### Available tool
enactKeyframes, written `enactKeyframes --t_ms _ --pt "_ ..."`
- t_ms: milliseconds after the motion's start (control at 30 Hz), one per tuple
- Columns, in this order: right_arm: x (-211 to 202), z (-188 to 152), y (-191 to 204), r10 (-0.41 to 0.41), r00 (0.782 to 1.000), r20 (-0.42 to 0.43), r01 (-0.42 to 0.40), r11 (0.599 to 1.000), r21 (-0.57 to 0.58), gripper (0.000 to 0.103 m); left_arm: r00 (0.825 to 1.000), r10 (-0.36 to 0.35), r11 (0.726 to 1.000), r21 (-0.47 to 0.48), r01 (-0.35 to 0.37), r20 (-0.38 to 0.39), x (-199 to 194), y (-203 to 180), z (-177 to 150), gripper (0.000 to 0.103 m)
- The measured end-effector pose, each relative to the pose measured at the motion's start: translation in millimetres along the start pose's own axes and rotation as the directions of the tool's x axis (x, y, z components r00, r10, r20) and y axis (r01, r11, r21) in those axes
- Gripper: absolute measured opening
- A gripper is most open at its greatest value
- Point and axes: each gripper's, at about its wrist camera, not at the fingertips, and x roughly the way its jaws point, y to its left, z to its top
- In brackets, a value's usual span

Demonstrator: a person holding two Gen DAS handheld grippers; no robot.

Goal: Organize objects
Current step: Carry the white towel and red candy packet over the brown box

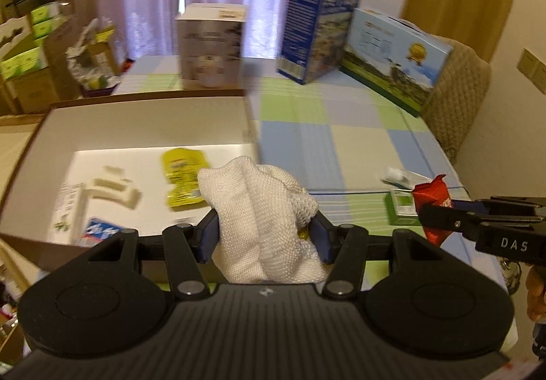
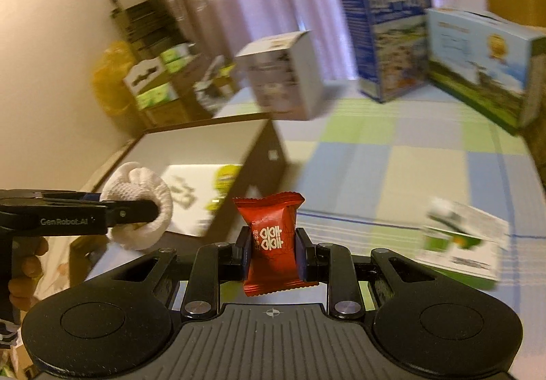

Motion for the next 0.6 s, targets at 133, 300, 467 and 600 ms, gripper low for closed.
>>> enactKeyframes --t_ms 133,300,467,600 --pt "21 6 28 0.042 0.999 -0.011 -0.042 0.999 -0.033 0.023 0.999 0.036 0.999 -0.03 -0.036 0.011 -11 32 -2 0.051" --pt "48 14 58 0.073 0.997 -0.026 -0.075 0.995 -0.067 0.023 0.997 0.081 0.994 -0.07 -0.079 0.02 -22 72 -3 0.051" --pt "78 23 76 0.078 0.996 -0.045 -0.082 0.993 -0.084 0.023 0.992 0.121 0.988 -0.094 -0.118 0.021 -26 106 -3 0.051" --pt "104 28 86 0.055 0.997 -0.06 -0.06 0.994 -0.092 0.023 0.988 0.152 0.984 -0.095 -0.15 0.018 -23 133 0 0.051"
